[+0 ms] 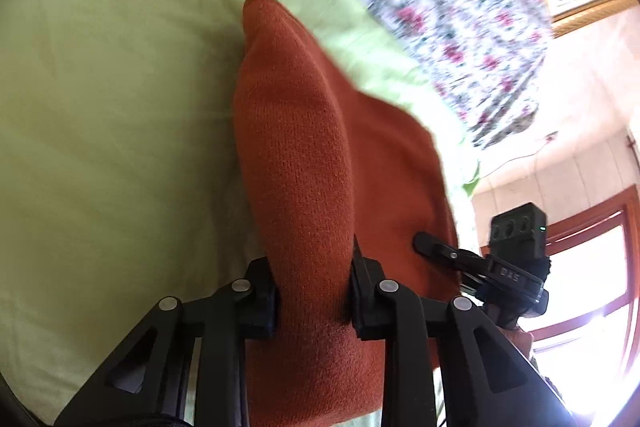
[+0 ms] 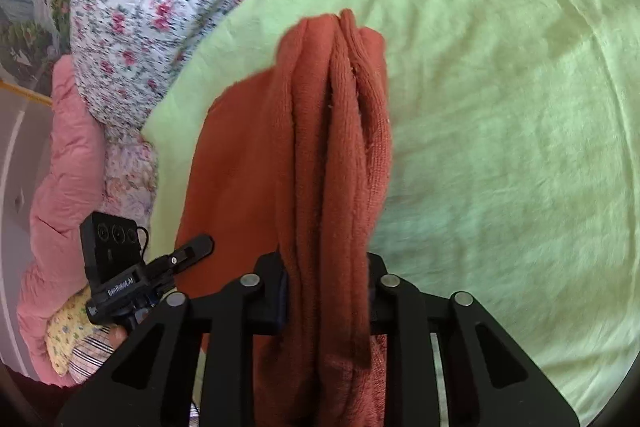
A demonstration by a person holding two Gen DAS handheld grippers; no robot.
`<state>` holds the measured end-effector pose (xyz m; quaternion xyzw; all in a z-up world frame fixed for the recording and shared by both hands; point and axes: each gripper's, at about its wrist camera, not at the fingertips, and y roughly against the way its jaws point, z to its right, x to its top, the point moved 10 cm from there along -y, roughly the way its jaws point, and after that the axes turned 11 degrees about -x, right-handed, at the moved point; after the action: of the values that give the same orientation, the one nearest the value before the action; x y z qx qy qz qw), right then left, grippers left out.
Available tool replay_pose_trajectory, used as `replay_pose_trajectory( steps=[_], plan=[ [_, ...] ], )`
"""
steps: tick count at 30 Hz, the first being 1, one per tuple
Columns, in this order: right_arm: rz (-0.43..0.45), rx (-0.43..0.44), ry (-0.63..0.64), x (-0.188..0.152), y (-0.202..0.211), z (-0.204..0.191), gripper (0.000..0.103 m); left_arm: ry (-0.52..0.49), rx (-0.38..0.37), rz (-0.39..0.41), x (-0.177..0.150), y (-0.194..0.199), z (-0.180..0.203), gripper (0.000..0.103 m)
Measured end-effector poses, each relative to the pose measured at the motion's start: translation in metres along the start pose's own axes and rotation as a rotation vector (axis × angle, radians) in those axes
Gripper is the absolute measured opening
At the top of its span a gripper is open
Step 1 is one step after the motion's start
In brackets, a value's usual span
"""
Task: Fold small clothes
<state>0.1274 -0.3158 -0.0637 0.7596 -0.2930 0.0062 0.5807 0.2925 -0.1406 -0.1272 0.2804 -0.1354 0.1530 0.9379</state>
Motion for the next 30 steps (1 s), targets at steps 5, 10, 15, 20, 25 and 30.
replay_pose_trajectory(
  steps=[5,10,15,20,25,30],
  plan=[
    [-0.027,0.092,0.069,-0.017,-0.010,-0.060,0.023,-0.028,0.030,0.084,0.002,0.068,0.000,0.025],
    [-0.077,0.173,0.171,-0.044,-0.050,-0.134,0.023,-0.037,0.142,0.170,-0.004,0.161,-0.033,0.025],
    [-0.147,0.229,0.265,-0.081,-0.099,-0.202,0.023,0.021,0.233,0.253,-0.020,0.233,-0.081,0.025],
    [-0.206,0.174,0.320,-0.106,-0.140,-0.225,0.024,0.131,0.305,0.253,-0.047,0.253,-0.136,0.029],
    [-0.228,0.089,0.263,-0.104,-0.145,-0.204,0.042,0.161,0.332,0.249,-0.058,0.262,-0.150,0.040],
    [-0.096,-0.004,0.288,-0.076,-0.110,-0.203,0.044,0.127,0.377,0.252,-0.050,0.275,-0.147,0.044]
  ],
)
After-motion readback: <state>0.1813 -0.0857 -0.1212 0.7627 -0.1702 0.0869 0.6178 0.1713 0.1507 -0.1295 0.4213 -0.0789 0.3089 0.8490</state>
